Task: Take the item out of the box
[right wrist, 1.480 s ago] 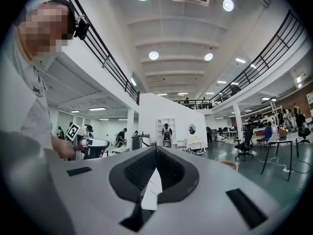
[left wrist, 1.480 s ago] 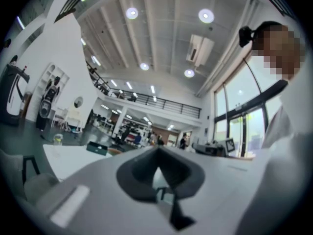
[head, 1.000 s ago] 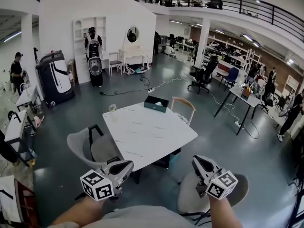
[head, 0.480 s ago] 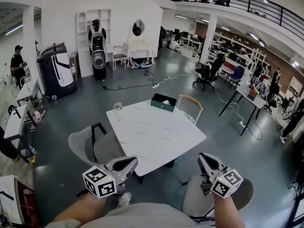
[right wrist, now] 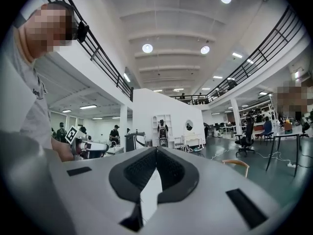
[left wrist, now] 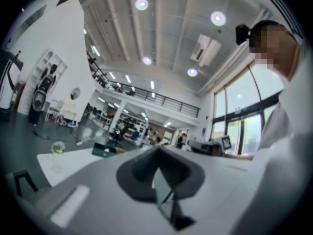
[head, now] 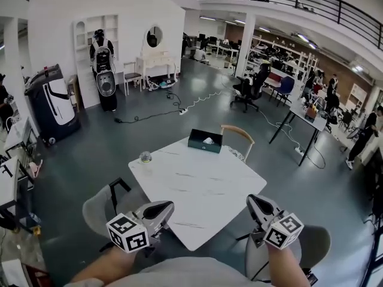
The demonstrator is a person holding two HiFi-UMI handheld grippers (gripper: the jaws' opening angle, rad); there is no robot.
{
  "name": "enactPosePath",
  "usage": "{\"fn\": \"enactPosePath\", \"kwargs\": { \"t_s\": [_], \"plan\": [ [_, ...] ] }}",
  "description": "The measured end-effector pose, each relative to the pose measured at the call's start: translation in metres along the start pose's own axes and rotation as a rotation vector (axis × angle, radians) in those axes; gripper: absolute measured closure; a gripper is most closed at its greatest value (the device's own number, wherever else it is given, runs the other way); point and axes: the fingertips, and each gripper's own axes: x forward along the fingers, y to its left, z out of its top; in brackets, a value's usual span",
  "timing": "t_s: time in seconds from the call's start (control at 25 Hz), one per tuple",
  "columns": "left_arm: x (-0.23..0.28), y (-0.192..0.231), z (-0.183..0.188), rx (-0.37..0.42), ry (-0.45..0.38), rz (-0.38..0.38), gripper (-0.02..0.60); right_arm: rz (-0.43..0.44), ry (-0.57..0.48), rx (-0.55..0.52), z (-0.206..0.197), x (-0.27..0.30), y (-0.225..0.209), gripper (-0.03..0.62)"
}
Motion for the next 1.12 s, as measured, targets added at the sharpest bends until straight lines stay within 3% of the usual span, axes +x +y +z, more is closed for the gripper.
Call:
{"fn": "enactPosePath", "kwargs": {
  "t_s": [0.28,0.6,1.12],
  "plan": [
    [0.014,0.065,0.028,-0.003,0.006,-0.06,0.577,-0.042,0.012,0.004,0.004,0.07,-0.005,0.586],
    [0.02,0.127,0.035,-0.032,0.008,-0.069,0.577,-0.072,0.019,-0.003,0.007,0.122,-0.016,0.586],
    [0.04,0.176,0.049,-0.054,0.003,-0.105,0.577,-0.107,0.028,-0.014,0.017,0.167,-0.033,0.586]
  ]
}}
